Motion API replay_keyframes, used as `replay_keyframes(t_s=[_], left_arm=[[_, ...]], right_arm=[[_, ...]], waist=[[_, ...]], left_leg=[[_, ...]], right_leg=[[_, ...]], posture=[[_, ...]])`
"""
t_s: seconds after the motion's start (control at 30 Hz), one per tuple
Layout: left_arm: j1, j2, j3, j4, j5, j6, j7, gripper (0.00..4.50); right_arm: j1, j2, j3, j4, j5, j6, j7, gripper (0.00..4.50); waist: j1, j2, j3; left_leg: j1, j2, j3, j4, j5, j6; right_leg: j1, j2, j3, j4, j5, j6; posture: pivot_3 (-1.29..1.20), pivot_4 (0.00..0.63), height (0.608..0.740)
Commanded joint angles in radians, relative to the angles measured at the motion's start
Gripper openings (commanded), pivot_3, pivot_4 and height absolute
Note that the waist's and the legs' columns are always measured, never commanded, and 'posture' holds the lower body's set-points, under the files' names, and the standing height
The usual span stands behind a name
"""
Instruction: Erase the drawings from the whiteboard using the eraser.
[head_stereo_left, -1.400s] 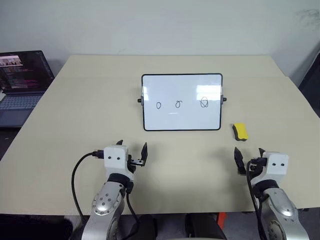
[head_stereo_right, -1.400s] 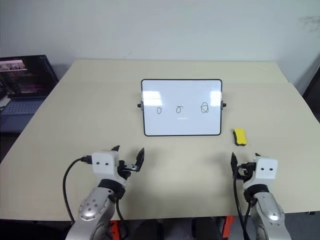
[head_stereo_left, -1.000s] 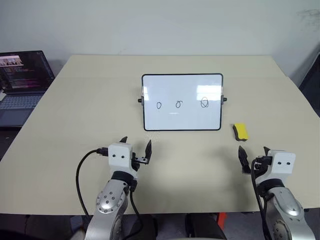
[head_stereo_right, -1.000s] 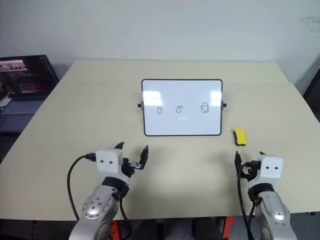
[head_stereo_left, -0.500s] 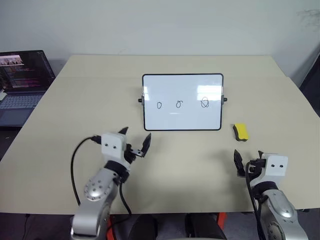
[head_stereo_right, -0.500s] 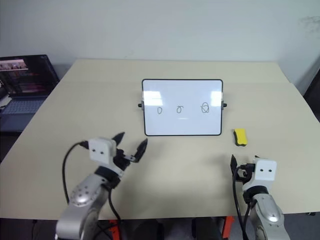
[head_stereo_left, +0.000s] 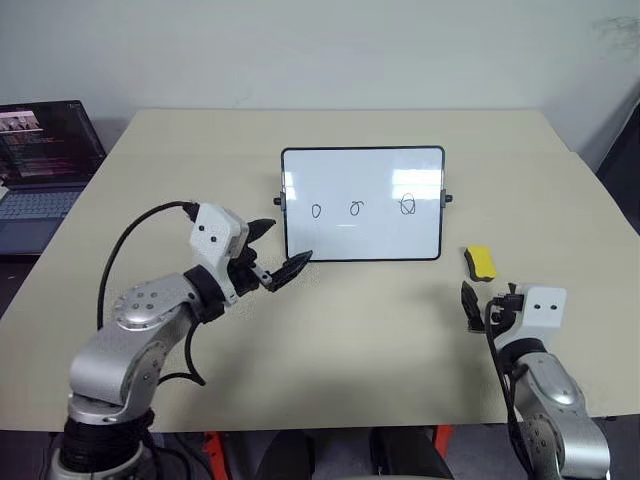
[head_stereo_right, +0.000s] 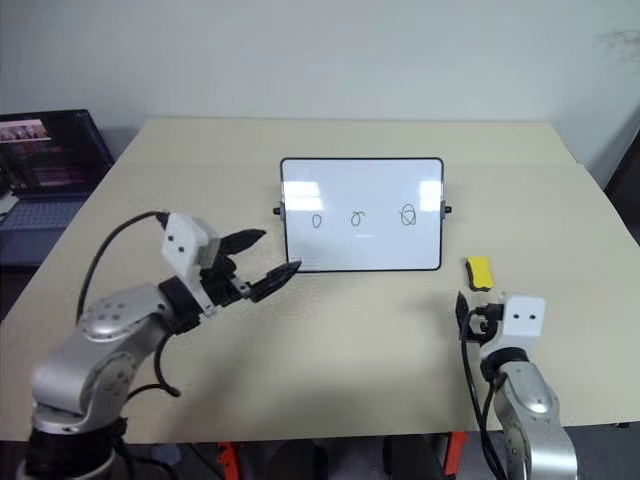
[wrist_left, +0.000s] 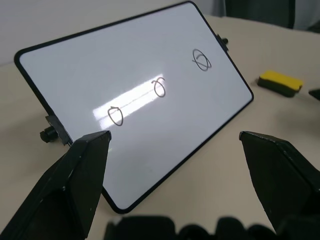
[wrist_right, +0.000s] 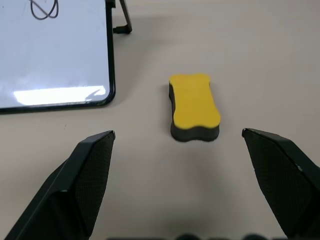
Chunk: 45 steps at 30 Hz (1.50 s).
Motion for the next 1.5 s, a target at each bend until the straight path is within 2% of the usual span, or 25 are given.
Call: replay_keyframes(t_s=[0.03, 0.33, 1.03, 1.5], left_arm=[[-0.004, 0.044, 0.007, -0.001, 0.011, -0.024, -0.043, 4.5], [-0.003, 0.098, 0.041, 0.05, 0.039, -0.099, -0.098, 4.5], [-0.119, 0.067, -0.025, 0.102, 0.073, -0.141, -0.112, 4.5], [-0.137, 0.073, -0.049, 0.149, 0.105, -0.193, -0.163, 4.5]], right_arm=[[-0.013, -0.001, -0.003, -0.027, -0.004, 0.007, -0.011, 4.46], [-0.037, -0.009, -0.013, -0.005, -0.001, 0.006, -0.016, 4.46], [-0.064, -0.035, -0.031, 0.003, -0.006, 0.012, -0.025, 4.46], [-0.106, -0.073, -0.055, 0.047, -0.009, 0.023, -0.003, 4.46]], waist=[[0.0, 0.0, 0.0], [0.0, 0.001, 0.001], [0.0, 0.001, 0.001], [0.0, 0.001, 0.001]], left_leg=[[0.0, 0.0, 0.0, 0.0, 0.0, 0.0], [0.0, 0.0, 0.0, 0.0, 0.0, 0.0], [0.0, 0.0, 0.0, 0.0, 0.0, 0.0], [0.0, 0.0, 0.0, 0.0, 0.0, 0.0]], right_leg=[[0.0, 0.0, 0.0, 0.0, 0.0, 0.0], [0.0, 0.0, 0.0, 0.0, 0.0, 0.0], [0.0, -0.001, 0.0, 0.0, 0.0, 0.0], [0.0, -0.001, 0.0, 0.0, 0.0, 0.0]], posture=[[0.0, 0.15, 0.74], [0.0, 0.15, 0.74], [0.0, 0.15, 0.74], [0.0, 0.15, 0.74]])
